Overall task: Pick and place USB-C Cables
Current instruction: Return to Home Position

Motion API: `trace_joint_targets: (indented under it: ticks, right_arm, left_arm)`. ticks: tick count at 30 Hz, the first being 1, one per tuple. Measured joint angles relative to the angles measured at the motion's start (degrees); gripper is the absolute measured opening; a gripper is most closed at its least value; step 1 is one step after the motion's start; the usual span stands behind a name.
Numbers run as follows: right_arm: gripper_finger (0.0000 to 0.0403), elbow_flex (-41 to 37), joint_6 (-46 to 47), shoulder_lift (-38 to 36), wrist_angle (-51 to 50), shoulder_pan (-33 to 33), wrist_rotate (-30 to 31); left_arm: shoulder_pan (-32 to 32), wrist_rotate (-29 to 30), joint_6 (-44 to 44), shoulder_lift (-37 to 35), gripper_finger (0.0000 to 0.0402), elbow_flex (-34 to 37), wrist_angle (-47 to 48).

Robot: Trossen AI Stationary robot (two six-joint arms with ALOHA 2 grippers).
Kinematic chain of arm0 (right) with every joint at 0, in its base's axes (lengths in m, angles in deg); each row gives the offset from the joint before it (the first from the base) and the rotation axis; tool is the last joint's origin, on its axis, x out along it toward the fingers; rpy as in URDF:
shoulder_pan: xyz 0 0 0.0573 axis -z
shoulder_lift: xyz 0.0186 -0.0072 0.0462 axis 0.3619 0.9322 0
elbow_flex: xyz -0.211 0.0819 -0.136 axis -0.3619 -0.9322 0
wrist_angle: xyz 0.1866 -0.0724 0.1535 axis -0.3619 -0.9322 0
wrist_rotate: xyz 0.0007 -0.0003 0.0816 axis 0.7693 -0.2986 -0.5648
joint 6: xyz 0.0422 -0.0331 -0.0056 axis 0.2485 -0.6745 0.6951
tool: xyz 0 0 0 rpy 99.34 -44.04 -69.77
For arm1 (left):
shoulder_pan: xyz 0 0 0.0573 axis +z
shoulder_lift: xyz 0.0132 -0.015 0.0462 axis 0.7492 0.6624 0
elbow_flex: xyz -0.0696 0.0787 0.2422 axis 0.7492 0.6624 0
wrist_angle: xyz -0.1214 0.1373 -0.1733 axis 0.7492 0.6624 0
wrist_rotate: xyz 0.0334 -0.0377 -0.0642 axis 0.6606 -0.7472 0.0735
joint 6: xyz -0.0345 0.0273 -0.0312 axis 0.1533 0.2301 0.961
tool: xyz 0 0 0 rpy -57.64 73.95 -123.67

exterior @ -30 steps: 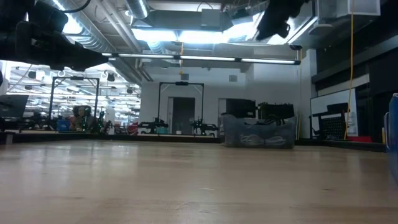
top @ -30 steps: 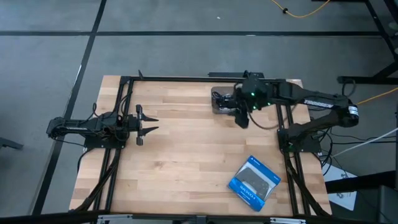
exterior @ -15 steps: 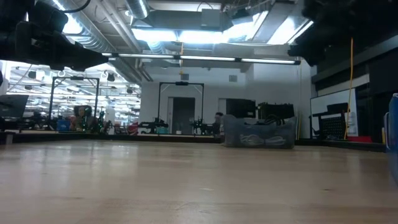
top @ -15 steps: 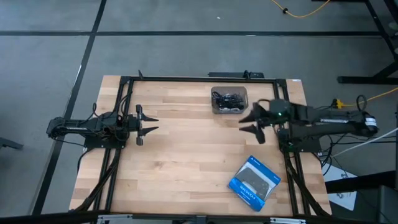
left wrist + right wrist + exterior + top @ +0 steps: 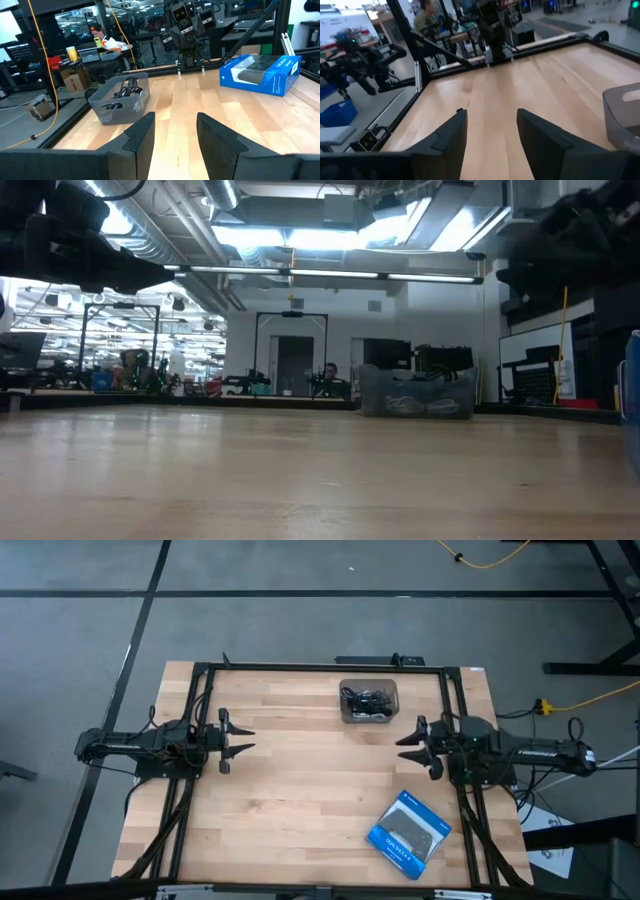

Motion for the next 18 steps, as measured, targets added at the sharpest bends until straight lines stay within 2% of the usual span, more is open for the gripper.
trace_joint_targets:
  ticks: [7, 13, 18]
  right_arm:
    - [0.0177, -5.2, 0.9, -8.9, 0.1, 0.0, 0.3]
    - [0.0177, -5.1, -0.2, -11.7, 0.0, -0.3, 3.7]
    - [0.0177, -5.1, -0.3, -13.2, 0.9, -0.3, 3.7]
  left_arm:
    - [0.0, 0.0, 0.0, 0.0, 0.0138, 0.0, 0.0]
    - [0.0, 0.0, 0.0, 0.0, 0.0138, 0.0, 0.0]
    - [0.0, 0.0, 0.0, 0.0, 0.0138, 0.0, 0.0]
